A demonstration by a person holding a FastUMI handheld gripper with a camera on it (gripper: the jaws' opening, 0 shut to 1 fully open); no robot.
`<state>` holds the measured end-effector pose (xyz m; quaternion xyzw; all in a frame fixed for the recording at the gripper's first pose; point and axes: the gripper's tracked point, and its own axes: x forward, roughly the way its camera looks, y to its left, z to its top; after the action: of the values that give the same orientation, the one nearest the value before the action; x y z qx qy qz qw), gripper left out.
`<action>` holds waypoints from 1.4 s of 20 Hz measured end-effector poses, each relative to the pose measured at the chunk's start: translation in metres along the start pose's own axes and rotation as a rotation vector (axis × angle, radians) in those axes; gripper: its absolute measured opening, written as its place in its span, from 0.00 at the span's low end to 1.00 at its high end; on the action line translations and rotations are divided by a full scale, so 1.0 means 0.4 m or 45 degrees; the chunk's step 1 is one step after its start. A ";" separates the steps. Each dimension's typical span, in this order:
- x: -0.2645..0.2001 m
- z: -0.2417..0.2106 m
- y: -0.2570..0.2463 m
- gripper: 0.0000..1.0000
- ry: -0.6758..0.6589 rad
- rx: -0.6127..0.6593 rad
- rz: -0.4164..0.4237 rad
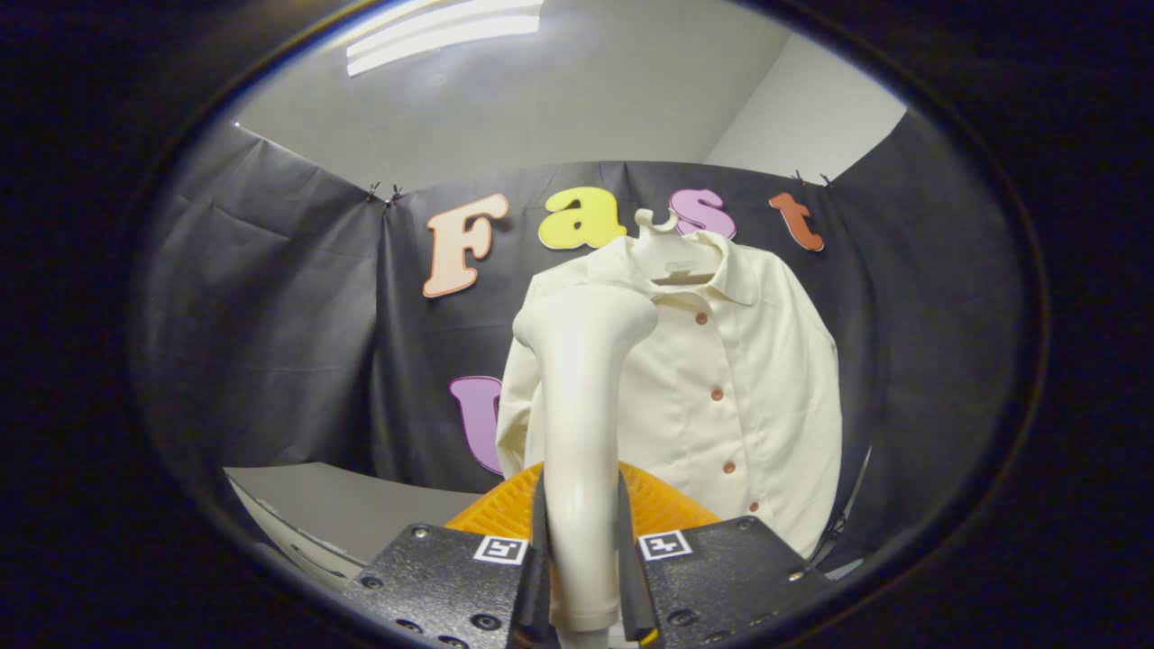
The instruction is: Iron the clothes twice with a garment steamer, once on the left side and once on the right side.
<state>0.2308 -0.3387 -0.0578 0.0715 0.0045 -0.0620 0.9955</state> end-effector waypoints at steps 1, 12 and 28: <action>0.020 -0.007 -0.009 0.31 0.001 0.012 0.002; 0.094 -0.162 -0.071 0.30 0.060 0.078 0.042; -0.073 -0.506 -0.115 0.31 0.235 0.277 0.028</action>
<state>0.1959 -0.3514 -0.2642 0.1844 0.0886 -0.0444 0.9778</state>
